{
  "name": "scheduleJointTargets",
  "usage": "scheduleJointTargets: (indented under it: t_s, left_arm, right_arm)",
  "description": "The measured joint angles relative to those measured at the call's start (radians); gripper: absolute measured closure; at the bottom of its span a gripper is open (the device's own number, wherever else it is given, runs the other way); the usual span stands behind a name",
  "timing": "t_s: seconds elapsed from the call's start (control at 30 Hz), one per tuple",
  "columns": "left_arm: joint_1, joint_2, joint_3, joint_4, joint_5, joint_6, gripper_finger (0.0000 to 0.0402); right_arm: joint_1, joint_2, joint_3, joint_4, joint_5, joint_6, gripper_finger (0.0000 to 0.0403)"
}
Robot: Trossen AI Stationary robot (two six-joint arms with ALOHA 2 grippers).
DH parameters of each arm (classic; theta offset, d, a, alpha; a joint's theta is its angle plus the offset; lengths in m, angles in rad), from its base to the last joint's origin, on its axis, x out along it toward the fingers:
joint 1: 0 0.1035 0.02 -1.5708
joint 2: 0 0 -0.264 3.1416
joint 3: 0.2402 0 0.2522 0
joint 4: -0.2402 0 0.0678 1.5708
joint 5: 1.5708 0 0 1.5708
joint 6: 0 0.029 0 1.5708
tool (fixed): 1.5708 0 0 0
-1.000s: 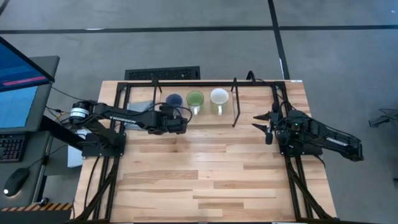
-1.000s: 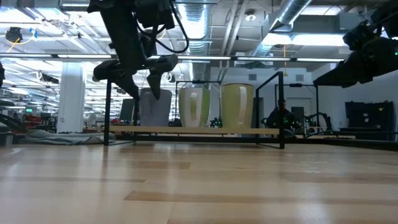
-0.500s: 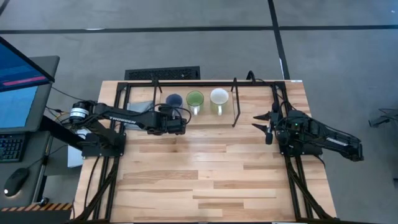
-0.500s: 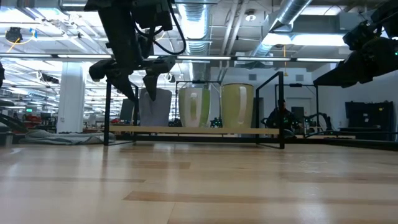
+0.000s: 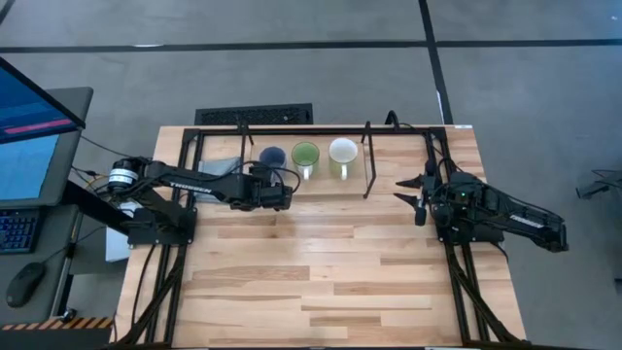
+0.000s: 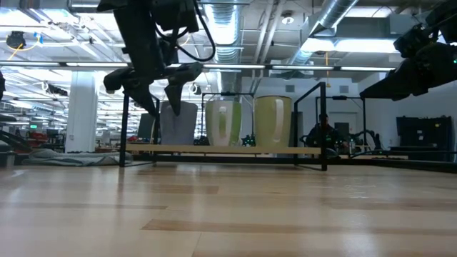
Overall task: Stack small to large cups/mugs on shelf
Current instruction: Return to home position
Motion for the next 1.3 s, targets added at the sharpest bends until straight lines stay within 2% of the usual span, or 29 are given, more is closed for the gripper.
scheduleJointTargets:
  t_s: [0.5,1.3]
  left_arm:
    - [-0.006,0.000,0.001,0.034,0.011,0.024,0.0159]
    - [-0.082,0.002,0.000,0.031,-0.017,-0.011,0.0159]
  right_arm:
    - [0.000,0.000,0.000,0.000,0.000,0.000,0.0221]
    - [0.000,0.000,0.000,0.000,0.000,0.000,0.0221]
